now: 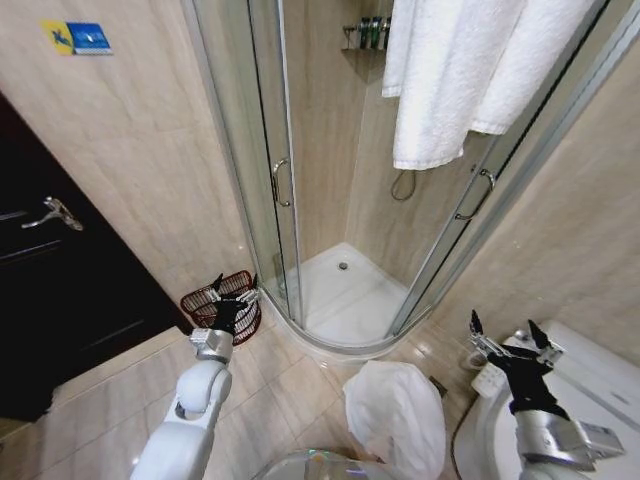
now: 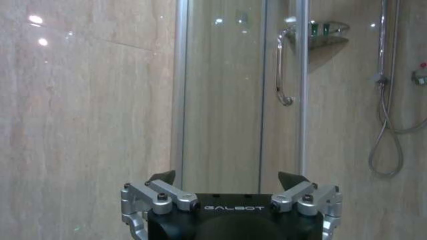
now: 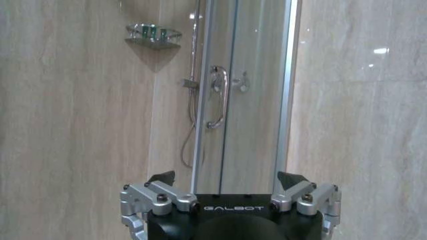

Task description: Discard the used towel into the hamper.

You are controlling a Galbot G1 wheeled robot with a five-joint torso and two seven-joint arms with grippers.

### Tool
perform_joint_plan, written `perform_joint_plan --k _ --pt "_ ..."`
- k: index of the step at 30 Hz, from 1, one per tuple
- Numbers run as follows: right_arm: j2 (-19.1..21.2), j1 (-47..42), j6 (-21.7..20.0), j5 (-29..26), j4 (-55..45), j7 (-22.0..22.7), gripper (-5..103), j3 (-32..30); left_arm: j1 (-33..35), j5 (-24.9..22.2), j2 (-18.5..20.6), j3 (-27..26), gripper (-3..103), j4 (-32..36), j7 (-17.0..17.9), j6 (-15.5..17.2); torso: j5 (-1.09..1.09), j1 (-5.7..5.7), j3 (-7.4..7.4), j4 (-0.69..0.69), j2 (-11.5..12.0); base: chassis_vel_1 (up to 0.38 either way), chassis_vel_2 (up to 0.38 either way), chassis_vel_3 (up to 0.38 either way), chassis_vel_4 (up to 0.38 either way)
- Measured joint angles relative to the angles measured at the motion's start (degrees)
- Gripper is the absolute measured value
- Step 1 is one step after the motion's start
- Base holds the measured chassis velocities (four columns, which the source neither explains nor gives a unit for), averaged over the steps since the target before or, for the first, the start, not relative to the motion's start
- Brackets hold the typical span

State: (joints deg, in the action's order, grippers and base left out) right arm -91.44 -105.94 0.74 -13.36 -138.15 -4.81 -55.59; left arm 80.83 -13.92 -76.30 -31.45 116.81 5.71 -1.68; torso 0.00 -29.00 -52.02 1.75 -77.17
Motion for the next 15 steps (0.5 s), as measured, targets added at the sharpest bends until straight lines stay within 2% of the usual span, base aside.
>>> perform_joint_plan --k 11,15 --pt "-0.4 -1.0 1.3 -0.1 0.1 -0.3 100 0.0 0.7 0.0 -0.4 0.0 100 0.6 -0.1 -0.1 0.00 0.00 0.00 0.00 0.0 0.051 -0.041 -0.058 0.045" --pt "-0.7 -1.3 1.7 0.1 0.0 -0.6 100 0.4 0.7 -0.8 0.0 0.1 100 1.3 -0.2 0.9 0.00 0.00 0.00 -0.01 0.0 0.013 -0.010 -0.011 0.009"
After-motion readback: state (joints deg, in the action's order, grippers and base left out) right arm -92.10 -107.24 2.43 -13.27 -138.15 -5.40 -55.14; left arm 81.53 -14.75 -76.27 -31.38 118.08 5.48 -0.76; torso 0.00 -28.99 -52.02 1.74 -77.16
